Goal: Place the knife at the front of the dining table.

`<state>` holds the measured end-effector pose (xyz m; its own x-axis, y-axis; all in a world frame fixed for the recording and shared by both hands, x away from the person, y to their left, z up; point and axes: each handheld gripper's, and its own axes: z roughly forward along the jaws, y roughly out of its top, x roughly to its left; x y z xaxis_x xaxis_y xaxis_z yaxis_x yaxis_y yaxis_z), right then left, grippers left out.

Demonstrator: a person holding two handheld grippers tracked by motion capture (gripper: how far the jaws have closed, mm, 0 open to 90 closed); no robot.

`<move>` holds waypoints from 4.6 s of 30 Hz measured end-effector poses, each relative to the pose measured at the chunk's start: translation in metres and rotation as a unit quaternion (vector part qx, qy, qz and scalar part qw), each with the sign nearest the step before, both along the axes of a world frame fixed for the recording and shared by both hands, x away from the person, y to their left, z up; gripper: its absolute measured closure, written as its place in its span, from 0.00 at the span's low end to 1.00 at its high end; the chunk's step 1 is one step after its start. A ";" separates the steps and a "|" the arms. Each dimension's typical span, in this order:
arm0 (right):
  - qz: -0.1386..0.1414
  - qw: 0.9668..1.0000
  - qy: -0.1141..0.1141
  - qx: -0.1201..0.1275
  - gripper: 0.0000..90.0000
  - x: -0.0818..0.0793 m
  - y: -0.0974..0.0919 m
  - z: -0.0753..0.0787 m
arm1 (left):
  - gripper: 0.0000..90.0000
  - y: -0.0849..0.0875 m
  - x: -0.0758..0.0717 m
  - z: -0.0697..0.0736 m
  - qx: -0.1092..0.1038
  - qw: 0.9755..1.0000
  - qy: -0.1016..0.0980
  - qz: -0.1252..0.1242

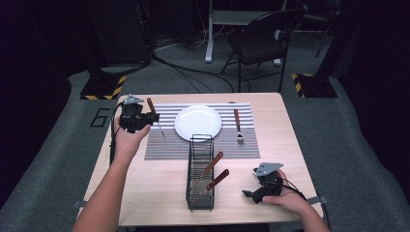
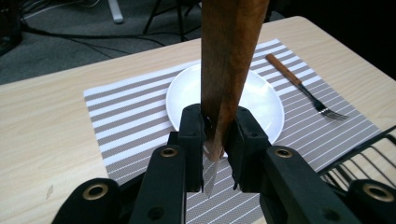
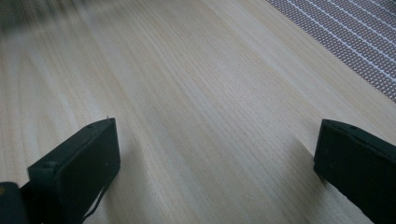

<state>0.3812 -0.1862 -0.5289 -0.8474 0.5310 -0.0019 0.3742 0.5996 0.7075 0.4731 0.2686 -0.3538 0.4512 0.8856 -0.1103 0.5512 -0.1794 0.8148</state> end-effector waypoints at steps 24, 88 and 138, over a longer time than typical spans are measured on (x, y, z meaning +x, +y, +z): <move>-0.001 1.000 0.003 0.000 0.00 0.000 0.000 0.000 | 0.85 0.017 0.009 -0.045 0.031 0.998 0.044 0.036; 0.003 1.000 0.000 0.000 0.00 0.000 -0.001 0.000 | 0.84 0.016 0.083 -0.116 -0.097 0.983 0.051 0.147; 0.004 1.000 0.001 0.000 0.00 0.000 -0.001 0.000 | 0.83 -0.005 0.120 -0.159 -0.052 0.977 0.125 0.167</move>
